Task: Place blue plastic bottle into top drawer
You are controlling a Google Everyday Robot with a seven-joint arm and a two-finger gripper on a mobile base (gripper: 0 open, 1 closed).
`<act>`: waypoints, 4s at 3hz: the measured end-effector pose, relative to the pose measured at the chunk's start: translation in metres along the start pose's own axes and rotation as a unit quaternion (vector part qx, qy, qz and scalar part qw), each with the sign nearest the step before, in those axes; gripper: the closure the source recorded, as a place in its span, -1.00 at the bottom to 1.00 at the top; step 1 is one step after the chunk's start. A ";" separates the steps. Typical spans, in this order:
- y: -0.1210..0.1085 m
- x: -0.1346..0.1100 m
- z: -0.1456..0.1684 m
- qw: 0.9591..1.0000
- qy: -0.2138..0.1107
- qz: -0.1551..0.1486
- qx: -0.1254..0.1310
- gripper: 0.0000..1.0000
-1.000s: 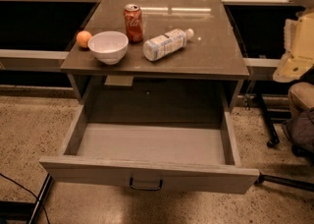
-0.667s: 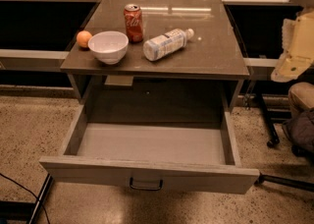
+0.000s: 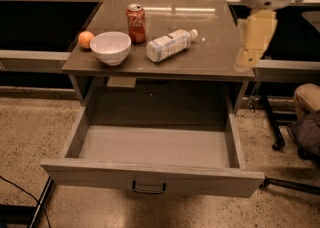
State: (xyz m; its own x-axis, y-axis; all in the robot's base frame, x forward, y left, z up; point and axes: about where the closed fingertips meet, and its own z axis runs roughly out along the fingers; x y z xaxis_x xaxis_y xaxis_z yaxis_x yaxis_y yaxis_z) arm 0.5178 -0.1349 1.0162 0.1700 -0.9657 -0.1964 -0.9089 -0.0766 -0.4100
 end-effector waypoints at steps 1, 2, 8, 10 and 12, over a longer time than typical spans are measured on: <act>-0.015 -0.016 0.101 0.998 -0.021 -0.037 -0.038 -1.00; -0.014 -0.018 0.117 0.996 -0.044 -0.073 -0.015 -1.00; -0.134 0.006 0.260 0.946 0.020 -0.308 -0.096 -0.62; -0.127 -0.001 0.280 0.940 0.011 -0.318 -0.123 0.30; -0.098 -0.014 0.218 0.973 -0.052 -0.194 -0.114 1.00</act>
Offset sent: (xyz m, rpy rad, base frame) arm 0.0591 0.0501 -0.1129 0.0454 -0.0724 0.2612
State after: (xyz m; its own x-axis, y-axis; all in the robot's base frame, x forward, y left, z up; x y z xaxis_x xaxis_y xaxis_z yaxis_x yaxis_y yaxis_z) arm 0.6878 -0.0593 0.8650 0.5446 -0.8232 -0.1606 -0.8272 -0.4955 -0.2650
